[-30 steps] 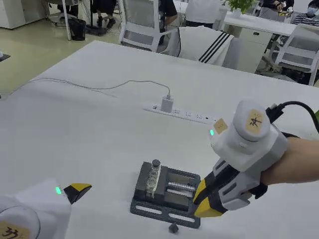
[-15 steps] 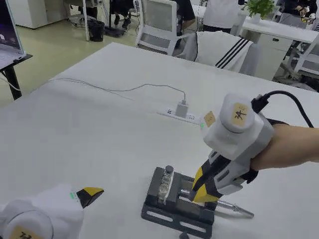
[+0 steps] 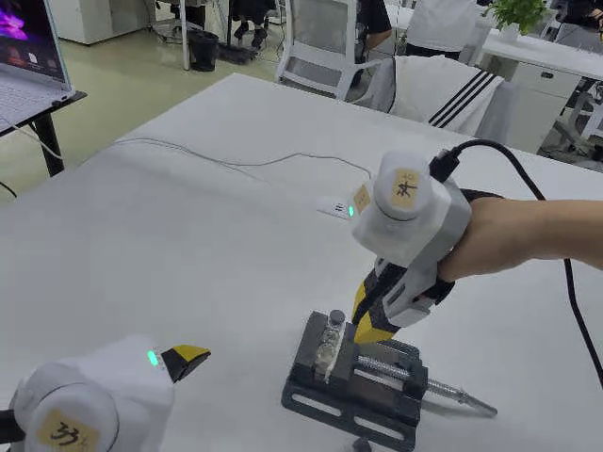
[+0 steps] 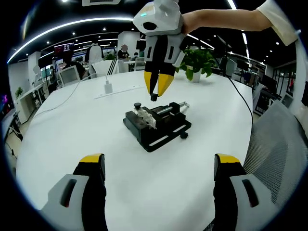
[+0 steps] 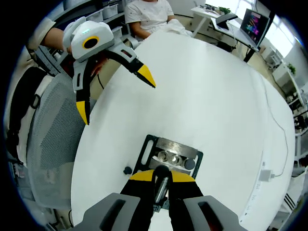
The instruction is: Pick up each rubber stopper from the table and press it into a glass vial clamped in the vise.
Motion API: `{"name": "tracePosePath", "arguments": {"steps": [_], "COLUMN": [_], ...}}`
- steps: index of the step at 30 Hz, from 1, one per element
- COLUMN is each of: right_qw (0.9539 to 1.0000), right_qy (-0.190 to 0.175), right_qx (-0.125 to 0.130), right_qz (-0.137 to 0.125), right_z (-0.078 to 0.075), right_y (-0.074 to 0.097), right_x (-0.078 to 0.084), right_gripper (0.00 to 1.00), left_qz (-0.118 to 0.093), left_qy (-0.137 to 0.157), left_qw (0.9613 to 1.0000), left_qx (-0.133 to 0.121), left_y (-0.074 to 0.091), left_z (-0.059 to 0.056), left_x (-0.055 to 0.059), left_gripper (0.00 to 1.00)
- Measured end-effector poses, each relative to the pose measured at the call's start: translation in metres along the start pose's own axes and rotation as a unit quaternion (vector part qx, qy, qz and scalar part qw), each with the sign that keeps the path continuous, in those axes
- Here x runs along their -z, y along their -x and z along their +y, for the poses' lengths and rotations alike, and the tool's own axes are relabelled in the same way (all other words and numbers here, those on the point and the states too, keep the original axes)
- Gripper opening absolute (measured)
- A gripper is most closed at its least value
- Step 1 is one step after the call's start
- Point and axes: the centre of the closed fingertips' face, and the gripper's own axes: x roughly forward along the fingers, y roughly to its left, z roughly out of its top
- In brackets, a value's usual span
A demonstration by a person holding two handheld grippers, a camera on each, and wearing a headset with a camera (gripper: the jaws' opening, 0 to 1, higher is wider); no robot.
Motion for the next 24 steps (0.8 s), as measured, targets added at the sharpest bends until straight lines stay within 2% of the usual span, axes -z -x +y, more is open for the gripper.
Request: {"name": "tracePosePath", "arguments": {"steps": [6, 13, 24], "right_qw": [0.9998, 0.9994, 0.9995], "right_qy": [0.013, 0.021, 0.014], "right_qx": [0.004, 0.003, -0.006], "right_qz": [0.017, 0.027, 0.028], "right_z": [-0.011, -0.016, -0.019], "right_y": [-0.008, -0.015, -0.024], "right_x": [0.001, 0.000, 0.000], "right_gripper": [0.06, 0.06, 0.06], "left_qz": [0.001, 0.002, 0.003], "left_qy": [0.002, 0.008, 0.015], "left_qw": [1.0000, 1.0000, 0.9999], "left_qx": [0.000, 0.000, -0.002], "left_y": [0.000, 0.001, 0.000], "left_z": [0.000, 0.000, -0.001], "left_x": [0.002, 0.004, 0.008], "left_gripper": [0.93, 0.92, 0.91]}}
